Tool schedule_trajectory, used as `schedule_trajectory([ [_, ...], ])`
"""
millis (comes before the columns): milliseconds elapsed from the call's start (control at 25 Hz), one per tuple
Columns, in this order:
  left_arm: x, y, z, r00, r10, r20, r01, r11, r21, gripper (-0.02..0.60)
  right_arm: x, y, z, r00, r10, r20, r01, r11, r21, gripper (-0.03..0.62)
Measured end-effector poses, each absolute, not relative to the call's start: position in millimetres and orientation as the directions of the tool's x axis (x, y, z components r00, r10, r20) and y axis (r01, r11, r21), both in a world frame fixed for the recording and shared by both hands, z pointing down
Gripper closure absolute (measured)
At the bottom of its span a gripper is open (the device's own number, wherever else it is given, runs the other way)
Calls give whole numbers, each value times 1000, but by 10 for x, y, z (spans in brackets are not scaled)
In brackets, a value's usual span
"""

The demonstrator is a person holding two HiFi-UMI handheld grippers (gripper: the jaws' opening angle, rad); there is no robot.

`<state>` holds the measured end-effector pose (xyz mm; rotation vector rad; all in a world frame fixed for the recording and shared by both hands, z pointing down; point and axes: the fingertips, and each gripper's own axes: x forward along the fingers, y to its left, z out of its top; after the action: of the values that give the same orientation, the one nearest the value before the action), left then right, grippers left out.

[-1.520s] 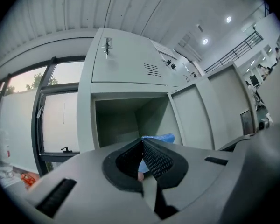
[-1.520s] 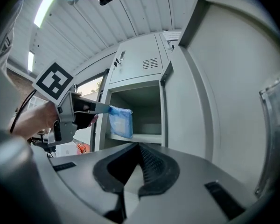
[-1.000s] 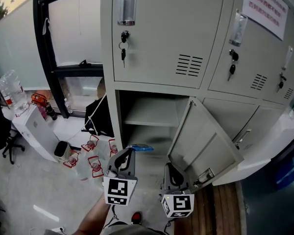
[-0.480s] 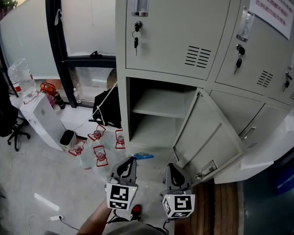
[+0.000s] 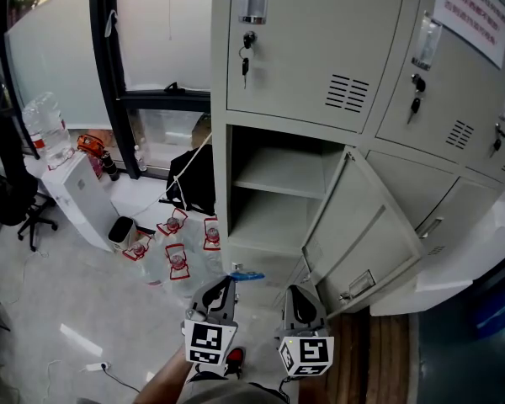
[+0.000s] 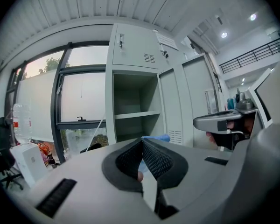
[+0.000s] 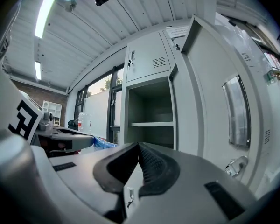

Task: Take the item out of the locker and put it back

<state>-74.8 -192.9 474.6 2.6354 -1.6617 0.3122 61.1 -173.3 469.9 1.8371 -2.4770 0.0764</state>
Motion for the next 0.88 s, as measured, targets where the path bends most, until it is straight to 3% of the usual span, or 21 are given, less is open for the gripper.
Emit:
schedule_trajectory([
  [880, -662, -2050, 4719, 441, -882, 167, -882, -461, -102, 558, 679, -1805, 4757, -267, -959, 93, -963, 268, -5, 576],
])
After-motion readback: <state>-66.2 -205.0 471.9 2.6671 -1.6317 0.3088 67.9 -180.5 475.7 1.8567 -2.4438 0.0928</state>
